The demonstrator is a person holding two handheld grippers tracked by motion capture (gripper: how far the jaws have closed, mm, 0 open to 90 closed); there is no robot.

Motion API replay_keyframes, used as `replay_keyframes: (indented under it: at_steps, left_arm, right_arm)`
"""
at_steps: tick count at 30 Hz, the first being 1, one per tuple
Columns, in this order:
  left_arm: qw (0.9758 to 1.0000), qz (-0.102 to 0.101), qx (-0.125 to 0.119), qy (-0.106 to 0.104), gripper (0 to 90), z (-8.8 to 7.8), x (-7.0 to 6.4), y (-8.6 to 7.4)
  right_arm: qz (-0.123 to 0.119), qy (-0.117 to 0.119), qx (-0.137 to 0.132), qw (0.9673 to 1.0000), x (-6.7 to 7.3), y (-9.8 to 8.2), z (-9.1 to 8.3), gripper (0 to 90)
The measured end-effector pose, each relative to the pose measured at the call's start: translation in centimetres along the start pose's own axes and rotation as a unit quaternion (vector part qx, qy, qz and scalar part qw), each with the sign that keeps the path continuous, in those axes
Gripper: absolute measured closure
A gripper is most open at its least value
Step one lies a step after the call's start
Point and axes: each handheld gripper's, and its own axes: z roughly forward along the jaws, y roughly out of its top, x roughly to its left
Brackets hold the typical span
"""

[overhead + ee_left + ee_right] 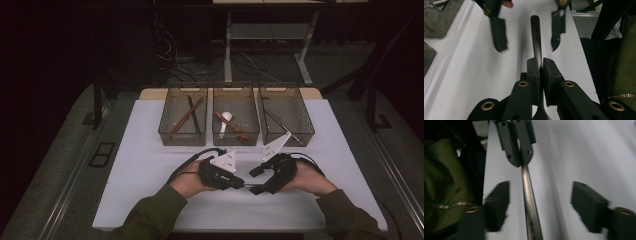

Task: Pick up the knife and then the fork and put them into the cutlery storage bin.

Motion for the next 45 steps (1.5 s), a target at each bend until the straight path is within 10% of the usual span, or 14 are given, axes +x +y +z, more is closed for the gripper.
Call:
replay_keyframes:
  at_steps: [6,11,22,31,45]
  left_arm:
    - [1.0,0.0,0.004,-0.002,83.9,0.3,-0.2,0.1]
    - [0.9998,-0.002,0.015,-0.014,86.7,0.4,-0.2,-0.1]
    - [0.9998,-0.014,0.006,-0.011,84.1,0.3,-0.1,-0.4]
    - [0.9975,-0.059,-0.036,0.016,48.6,-1.0,0.1,-2.0]
    - [0.979,-0.138,-0.07,0.133,27.5,-4.8,-0.3,-6.2]
  right_arm:
    - [-0.005,0.036,0.033,0.9988,0.1,0.4,1.2,77.3]
    - [-0.032,0.039,0.04,0.998,0.6,0.6,1.5,86.5]
    - [-0.041,0.031,0.04,0.9979,0.8,0.7,1.5,86.6]
    - [-0.035,0.001,0.042,0.9985,0.7,0.2,1.3,86.5]
    - [-0.016,-0.049,0.038,0.9979,-0.3,-1.1,-0.1,86.4]
